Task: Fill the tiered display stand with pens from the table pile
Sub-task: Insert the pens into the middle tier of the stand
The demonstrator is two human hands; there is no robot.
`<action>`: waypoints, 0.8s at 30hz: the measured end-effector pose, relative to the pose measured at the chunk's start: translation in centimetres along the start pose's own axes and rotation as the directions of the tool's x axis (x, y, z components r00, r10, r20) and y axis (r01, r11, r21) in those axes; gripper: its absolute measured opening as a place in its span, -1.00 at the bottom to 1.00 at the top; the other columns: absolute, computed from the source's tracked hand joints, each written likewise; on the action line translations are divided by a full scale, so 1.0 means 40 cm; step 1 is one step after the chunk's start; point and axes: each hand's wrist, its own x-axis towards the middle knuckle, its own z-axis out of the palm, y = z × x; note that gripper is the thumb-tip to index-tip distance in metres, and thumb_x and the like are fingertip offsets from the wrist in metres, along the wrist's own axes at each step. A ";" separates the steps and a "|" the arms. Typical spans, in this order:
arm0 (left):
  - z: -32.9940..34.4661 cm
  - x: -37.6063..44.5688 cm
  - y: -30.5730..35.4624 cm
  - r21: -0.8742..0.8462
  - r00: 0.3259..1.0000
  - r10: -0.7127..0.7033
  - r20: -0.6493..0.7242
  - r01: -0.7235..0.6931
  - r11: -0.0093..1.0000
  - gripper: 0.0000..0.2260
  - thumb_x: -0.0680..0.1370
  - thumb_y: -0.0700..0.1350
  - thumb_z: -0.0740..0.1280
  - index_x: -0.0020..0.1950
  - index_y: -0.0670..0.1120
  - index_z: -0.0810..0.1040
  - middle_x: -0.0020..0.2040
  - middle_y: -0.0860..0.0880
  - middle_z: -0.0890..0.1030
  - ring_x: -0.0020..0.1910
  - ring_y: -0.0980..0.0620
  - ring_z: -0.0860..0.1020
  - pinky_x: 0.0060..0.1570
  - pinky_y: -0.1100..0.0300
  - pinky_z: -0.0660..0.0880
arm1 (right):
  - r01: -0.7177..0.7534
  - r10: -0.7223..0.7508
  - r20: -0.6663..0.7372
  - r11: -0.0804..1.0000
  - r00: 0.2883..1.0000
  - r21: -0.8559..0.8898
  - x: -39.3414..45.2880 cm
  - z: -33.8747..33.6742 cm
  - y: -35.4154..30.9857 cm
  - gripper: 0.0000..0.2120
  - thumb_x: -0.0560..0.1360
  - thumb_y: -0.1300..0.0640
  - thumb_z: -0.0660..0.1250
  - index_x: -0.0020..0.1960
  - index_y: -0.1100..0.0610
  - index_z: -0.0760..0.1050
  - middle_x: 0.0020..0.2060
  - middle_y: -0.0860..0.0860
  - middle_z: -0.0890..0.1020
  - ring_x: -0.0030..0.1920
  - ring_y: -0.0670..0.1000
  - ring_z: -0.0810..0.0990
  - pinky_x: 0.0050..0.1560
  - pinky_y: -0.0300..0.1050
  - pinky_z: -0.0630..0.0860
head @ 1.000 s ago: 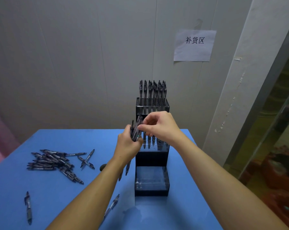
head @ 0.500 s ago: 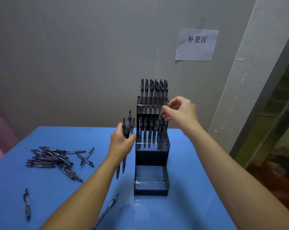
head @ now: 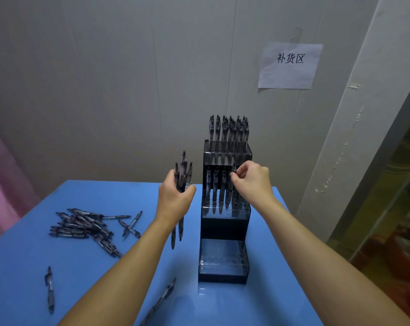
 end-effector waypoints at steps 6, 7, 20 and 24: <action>-0.005 0.004 0.010 -0.053 1.000 -0.016 -0.019 0.015 0.999 -0.78 0.54 -0.29 0.33 -0.17 -0.03 0.35 -0.32 -0.05 0.37 -0.36 -0.06 0.31 -0.45 0.11 0.38 | -0.015 0.016 0.026 0.999 1.000 -0.039 0.008 0.012 -0.024 -0.88 0.57 0.17 0.39 -0.08 0.23 0.59 -0.21 0.06 0.60 -0.15 0.07 0.61 -0.11 -0.10 0.56; -0.005 0.005 0.010 -0.059 1.000 -0.020 -0.018 0.019 0.998 -0.78 0.54 -0.29 0.33 -0.17 -0.03 0.36 -0.32 -0.06 0.37 -0.36 -0.06 0.31 -0.45 0.11 0.38 | -0.028 0.032 0.051 0.997 0.998 -0.067 0.006 0.017 -0.026 -0.86 0.57 0.20 0.40 -0.09 0.29 0.60 -0.24 0.09 0.59 -0.19 0.08 0.60 -0.12 -0.06 0.59; -0.028 0.037 0.047 -0.225 0.996 -0.060 -0.065 0.044 0.973 -0.86 0.59 -0.29 0.30 -0.07 -0.11 0.38 -0.32 -0.16 0.40 -0.43 -0.08 0.38 -0.45 0.07 0.44 | -0.081 0.103 0.130 0.983 0.986 -0.162 -0.015 0.050 -0.001 -0.73 0.56 0.22 0.38 -0.29 0.24 0.46 -0.35 0.11 0.53 -0.35 0.07 0.50 -0.31 -0.13 0.50; -0.031 0.040 0.065 -0.269 0.998 -0.048 -0.033 0.037 0.962 -0.87 0.58 -0.31 0.29 -0.08 -0.12 0.38 -0.41 -0.07 0.43 -0.48 -0.06 0.40 -0.47 0.08 0.43 | -0.060 0.098 0.181 0.977 0.979 -0.207 -0.034 0.055 0.009 -0.80 0.57 0.23 0.39 -0.18 0.33 0.56 -0.28 0.15 0.57 -0.28 0.13 0.56 -0.23 -0.04 0.57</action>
